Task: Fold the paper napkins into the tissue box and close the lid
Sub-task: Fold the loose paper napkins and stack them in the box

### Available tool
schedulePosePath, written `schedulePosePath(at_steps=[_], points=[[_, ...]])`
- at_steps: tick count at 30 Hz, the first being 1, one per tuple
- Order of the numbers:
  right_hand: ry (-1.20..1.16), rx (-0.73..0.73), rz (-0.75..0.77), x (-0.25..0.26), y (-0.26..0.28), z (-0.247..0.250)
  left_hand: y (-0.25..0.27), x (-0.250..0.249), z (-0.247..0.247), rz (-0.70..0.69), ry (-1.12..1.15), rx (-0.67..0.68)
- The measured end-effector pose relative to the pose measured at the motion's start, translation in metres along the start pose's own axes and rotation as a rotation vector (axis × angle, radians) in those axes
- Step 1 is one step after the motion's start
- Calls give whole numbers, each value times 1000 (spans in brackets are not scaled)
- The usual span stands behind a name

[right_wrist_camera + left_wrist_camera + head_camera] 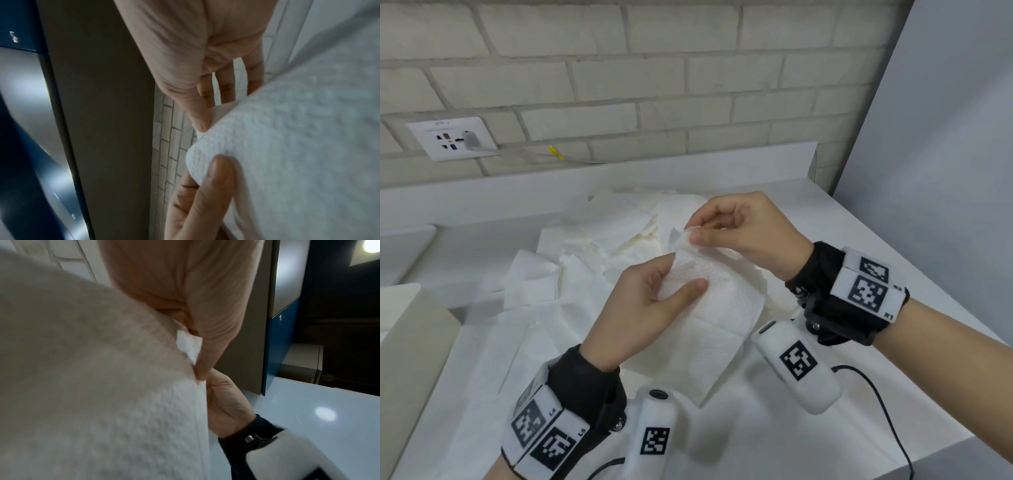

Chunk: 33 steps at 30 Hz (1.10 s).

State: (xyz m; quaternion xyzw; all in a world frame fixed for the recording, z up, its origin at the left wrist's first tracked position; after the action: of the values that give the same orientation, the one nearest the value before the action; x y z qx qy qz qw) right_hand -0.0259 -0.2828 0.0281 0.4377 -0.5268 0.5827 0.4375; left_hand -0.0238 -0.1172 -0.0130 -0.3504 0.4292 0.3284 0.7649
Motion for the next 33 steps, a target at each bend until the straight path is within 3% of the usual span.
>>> schedulePosePath(at_steps=[10, 14, 16, 17, 21, 26, 29, 33], points=[[47, 4, -11, 1, -3, -5, -8, -4, -3, -17, 44, -73], [215, 103, -295, -3, -1, 2, -9, -1, 0, -93, -8, 21], [136, 197, -402, -3, 2, 8, -9, 0, 1, -113, -25, 52], [52, 216, -381, -2, 3, 10, -9, 0, 2, -111, -22, 66], [-11, 92, -208, 4, 8, 16, -12, 2, -2, -93, 55, 86], [323, 10, 43, 10, 12, 17, -24, 0, -11, 80, 95, 114], [376, -70, -52, 17, 17, 31, -33, -5, -13, 112, 45, 97], [170, -136, -261, 11, 34, 58, -53, -7, -20, 108, 134, 6]])
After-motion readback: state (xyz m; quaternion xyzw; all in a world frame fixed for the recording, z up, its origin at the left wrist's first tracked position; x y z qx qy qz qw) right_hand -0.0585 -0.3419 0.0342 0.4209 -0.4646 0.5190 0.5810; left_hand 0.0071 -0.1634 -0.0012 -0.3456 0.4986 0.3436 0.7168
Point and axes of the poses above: each hand's wrist, its own y-axis away from the middle knuckle, its own z-axis out of the back of the hand, x = y × z, the point moved 1 cm from there along -y, towards the middle knuckle, and after that the axes turned 13 degrees about -y, right-handed, at the moved point
